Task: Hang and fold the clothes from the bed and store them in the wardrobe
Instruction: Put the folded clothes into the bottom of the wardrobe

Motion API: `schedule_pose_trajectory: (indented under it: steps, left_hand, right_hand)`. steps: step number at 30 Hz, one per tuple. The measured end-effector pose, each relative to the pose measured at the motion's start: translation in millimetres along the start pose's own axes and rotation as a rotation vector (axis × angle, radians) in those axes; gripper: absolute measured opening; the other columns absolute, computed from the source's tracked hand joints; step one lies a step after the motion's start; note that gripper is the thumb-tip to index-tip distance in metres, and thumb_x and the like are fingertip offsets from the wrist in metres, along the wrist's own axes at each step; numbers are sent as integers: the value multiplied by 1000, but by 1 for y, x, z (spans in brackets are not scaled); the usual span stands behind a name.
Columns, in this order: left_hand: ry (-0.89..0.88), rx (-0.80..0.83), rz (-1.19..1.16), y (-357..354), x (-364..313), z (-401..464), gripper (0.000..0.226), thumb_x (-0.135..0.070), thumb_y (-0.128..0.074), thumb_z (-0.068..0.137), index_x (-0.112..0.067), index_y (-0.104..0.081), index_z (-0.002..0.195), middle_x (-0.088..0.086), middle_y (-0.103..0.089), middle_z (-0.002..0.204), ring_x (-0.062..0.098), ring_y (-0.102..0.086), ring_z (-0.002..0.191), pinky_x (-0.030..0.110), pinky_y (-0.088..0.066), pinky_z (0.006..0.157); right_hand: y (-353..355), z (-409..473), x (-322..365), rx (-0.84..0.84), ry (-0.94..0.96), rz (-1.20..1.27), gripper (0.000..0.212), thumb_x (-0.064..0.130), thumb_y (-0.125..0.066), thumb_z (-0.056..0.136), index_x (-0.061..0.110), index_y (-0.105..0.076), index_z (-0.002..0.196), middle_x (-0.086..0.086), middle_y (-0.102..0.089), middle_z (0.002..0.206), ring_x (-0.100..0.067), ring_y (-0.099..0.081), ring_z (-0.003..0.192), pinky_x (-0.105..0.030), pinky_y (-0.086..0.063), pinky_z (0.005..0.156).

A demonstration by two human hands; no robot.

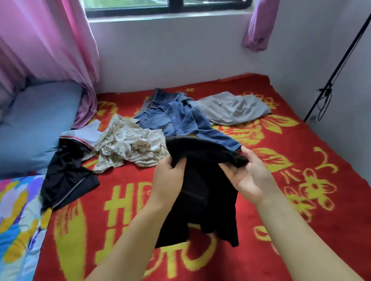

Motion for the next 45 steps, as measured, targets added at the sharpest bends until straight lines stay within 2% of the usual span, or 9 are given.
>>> schedule_pose_trajectory:
  steps: [7, 15, 20, 24, 32, 37, 41, 43, 45]
  left_hand:
    - [-110, 393, 69, -56, -55, -15, 26, -11, -56, 83, -34, -69, 89, -10, -73, 87, 10, -68, 87, 24, -54, 78]
    - [-420, 177, 318, -48, -108, -20, 26, 2, -53, 86, -19, -66, 94, -9, -65, 84, 0, -60, 79, 12, -43, 70]
    - [-111, 176, -135, -48, -98, -17, 39, 3, -46, 91, -30, -62, 105, 0, -69, 86, 9, -66, 73, 24, -54, 68]
    - [59, 207, -449, -57, -90, -22, 37, 1, -42, 98, -25, -58, 119, 4, -66, 93, 11, -67, 71, 24, -53, 56]
    - [228, -186, -774, -19, -46, -6, 32, 4, -33, 99, -1, -49, 126, 16, -59, 97, 20, -65, 70, 29, -58, 55]
    - [135, -235, -461, 6, -16, -6, 61, 4, -39, 96, -23, -24, 149, 3, -54, 121, 14, -57, 106, 30, -50, 89]
    - [-328, 325, 362, -55, -47, -33, 75, -8, -57, 87, -39, -22, 147, -17, -25, 152, -4, -17, 142, 19, -20, 114]
    - [-309, 508, 375, -75, -43, -40, 50, -15, -61, 87, -29, -45, 133, -6, -53, 131, 5, -46, 126, 24, -39, 102]
    - [-317, 390, 286, -62, -55, -30, 12, -10, -62, 90, -11, -59, 101, 7, -62, 93, 12, -58, 87, 29, -44, 77]
  right_hand:
    - [-49, -46, -17, 309, 75, -837, 56, 33, -70, 81, 21, -49, 131, -6, -68, 122, -21, -65, 113, -39, -53, 96]
    - [-49, -53, -1, 316, 175, -1235, 51, 26, -67, 91, 21, -44, 135, 2, -67, 80, -10, -67, 76, -25, -55, 72]
    - [-68, -68, -16, 502, 252, -1404, 54, 45, -73, 75, 59, -43, 118, 28, -65, 110, 10, -59, 106, -11, -47, 87]
    - [-63, -66, -7, 428, 375, -1382, 44, 40, -70, 73, 38, -57, 115, 6, -69, 106, -7, -65, 100, -27, -54, 87]
    - [-28, -47, 50, 41, 551, -1402, 30, 6, -51, 92, 32, -66, 88, 20, -69, 75, 5, -62, 65, -8, -43, 53]
    - [-29, -37, 69, 24, 517, -1357, 22, 15, -51, 99, 25, -71, 94, 9, -74, 88, -7, -69, 85, -24, -55, 78]
    - [-63, -39, 48, 280, 346, -1380, 22, 15, -54, 96, 25, -74, 93, 2, -75, 92, -15, -71, 88, -30, -54, 81]
    - [-80, -44, 38, 404, 310, -1536, 20, 17, -56, 95, 26, -74, 91, 3, -74, 91, -14, -69, 86, -26, -52, 78]
    - [-91, -47, 30, 491, 273, -1633, 15, 23, -59, 94, 27, -73, 91, 1, -73, 89, -20, -69, 85, -30, -52, 74]
Point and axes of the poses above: each hand's wrist, its own z-axis towards the middle knuckle, its own y-axis out of the back of the hand, x = y × z, the point moved 10 cm from there along z, towards the middle knuckle
